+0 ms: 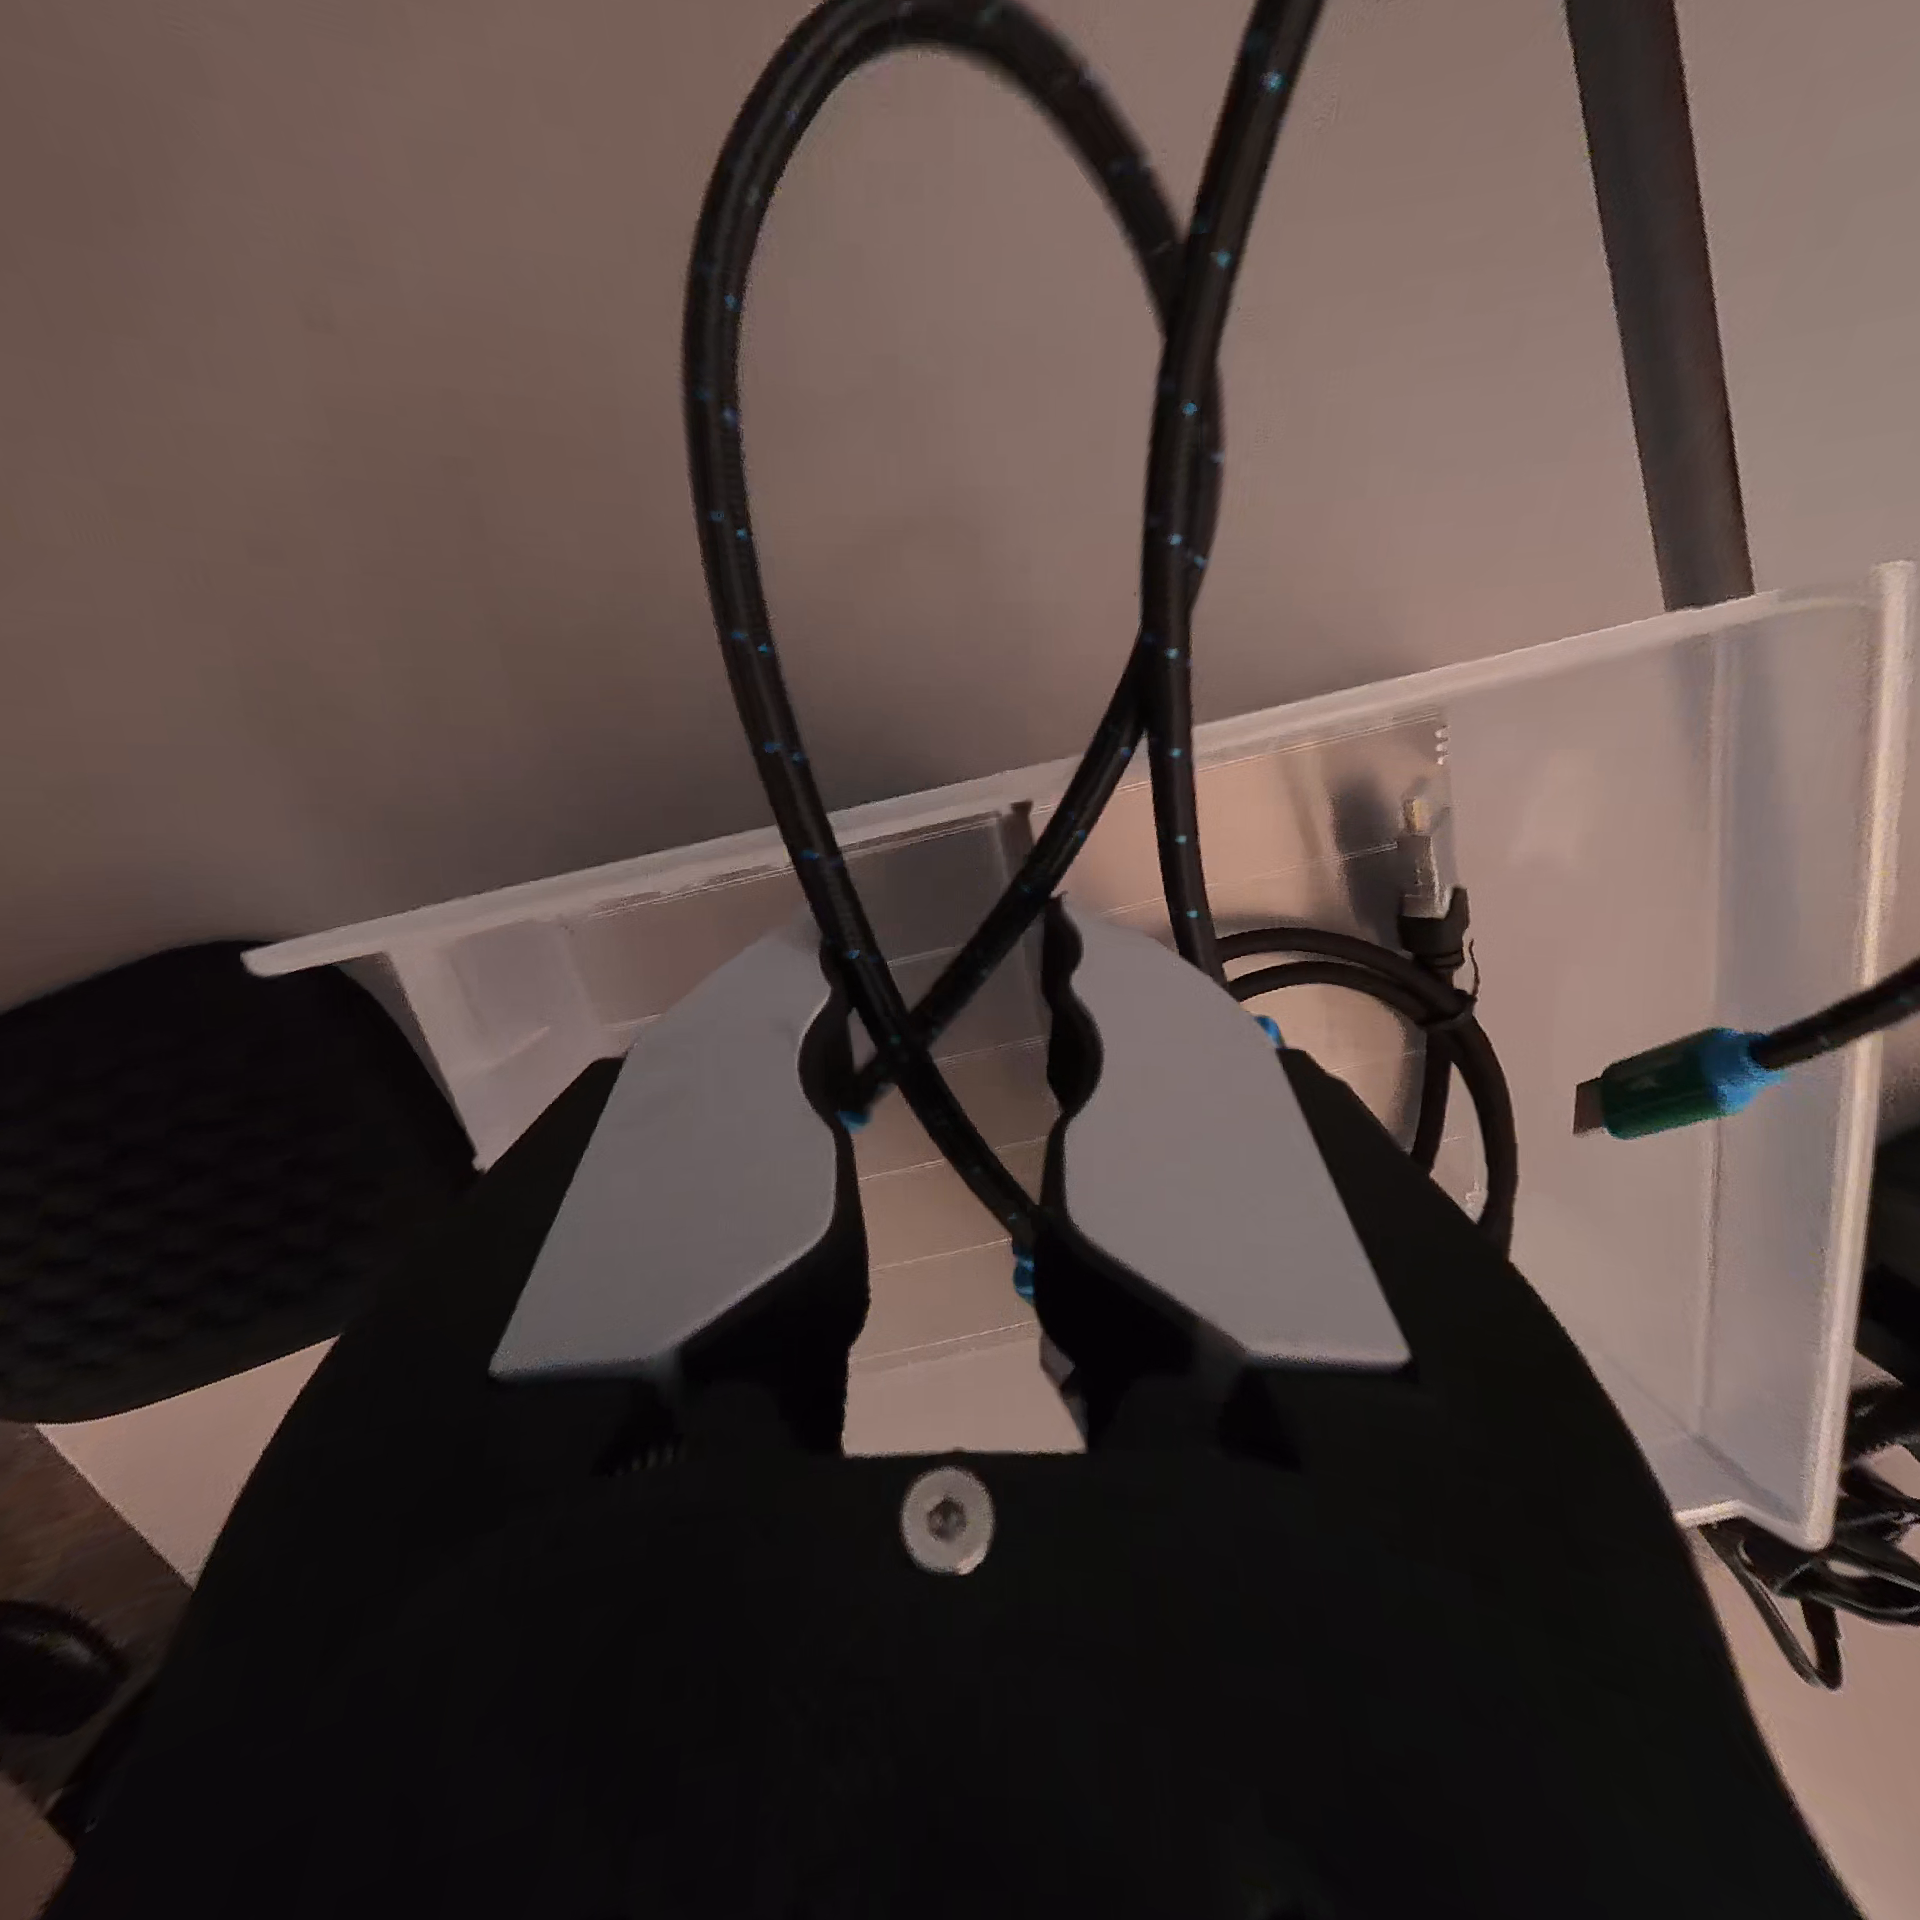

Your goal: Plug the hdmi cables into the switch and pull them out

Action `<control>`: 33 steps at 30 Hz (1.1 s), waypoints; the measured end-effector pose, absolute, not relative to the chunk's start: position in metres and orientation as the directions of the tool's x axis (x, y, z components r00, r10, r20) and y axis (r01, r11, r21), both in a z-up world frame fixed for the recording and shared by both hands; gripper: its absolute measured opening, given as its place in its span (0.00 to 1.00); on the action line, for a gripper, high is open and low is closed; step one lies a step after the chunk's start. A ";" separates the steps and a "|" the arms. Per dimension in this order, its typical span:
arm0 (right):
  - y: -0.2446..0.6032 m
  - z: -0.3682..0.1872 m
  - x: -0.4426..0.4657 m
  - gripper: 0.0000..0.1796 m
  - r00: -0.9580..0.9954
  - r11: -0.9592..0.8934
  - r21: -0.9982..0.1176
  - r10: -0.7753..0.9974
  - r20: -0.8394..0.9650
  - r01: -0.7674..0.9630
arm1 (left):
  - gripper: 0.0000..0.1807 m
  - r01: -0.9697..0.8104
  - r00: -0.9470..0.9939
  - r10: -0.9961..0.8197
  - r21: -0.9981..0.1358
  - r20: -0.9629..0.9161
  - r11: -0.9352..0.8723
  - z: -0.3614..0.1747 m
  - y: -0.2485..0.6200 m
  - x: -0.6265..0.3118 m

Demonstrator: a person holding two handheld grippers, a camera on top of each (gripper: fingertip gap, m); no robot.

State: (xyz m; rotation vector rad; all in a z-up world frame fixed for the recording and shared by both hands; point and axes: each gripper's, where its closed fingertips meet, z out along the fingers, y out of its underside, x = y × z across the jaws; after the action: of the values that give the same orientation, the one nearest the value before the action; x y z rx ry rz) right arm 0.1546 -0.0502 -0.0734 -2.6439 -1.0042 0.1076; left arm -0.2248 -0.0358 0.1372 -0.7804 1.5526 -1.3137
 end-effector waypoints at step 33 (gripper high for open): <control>-0.162 -0.132 0.277 0.05 0.980 -0.922 -0.332 -0.181 -0.085 -0.199 | 0.17 -0.112 0.532 -0.847 -0.990 0.009 -0.080 0.138 0.115 -0.331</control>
State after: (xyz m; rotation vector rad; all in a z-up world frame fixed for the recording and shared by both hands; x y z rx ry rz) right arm 0.2766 -0.1615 -0.1318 -2.7816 0.2757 0.0748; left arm -0.3308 0.1150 0.1378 -1.5501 0.8496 -0.7516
